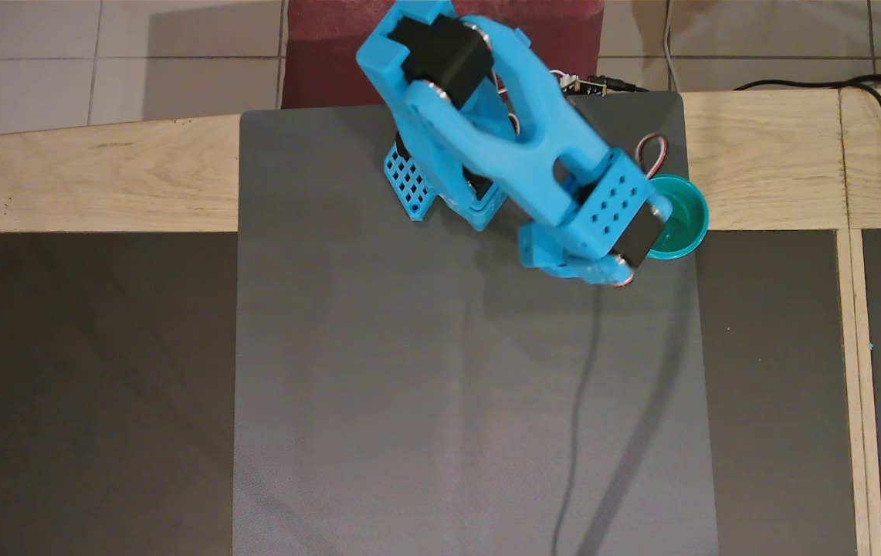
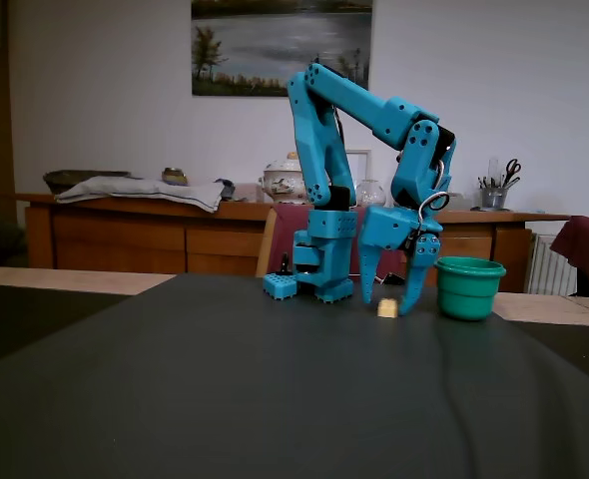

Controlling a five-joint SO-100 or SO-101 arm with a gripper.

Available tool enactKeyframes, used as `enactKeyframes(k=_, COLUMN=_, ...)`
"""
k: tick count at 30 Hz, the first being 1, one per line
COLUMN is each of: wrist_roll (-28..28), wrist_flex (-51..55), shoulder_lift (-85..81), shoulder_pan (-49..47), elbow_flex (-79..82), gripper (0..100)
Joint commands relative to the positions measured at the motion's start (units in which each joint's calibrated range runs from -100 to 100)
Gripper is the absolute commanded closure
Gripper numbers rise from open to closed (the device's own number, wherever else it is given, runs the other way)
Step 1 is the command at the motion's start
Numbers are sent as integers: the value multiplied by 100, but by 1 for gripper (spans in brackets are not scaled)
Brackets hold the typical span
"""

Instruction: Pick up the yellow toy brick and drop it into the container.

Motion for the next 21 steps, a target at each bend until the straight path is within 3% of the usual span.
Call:
enactKeyframes(k=1, wrist_roll=22, wrist_flex=12, shoulder_lift=86, shoulder_pan=63, elbow_flex=214, gripper=91)
enactKeyframes(k=17, wrist_roll=48, wrist_flex=12, shoulder_lift=-24, shoulder_pan=63, elbow_flex=106, gripper=100)
enactKeyframes(k=21, wrist_roll=54, wrist_flex=315, shoulder_lift=-24, shoulder_pan=55, elbow_flex=-634, gripper=100)
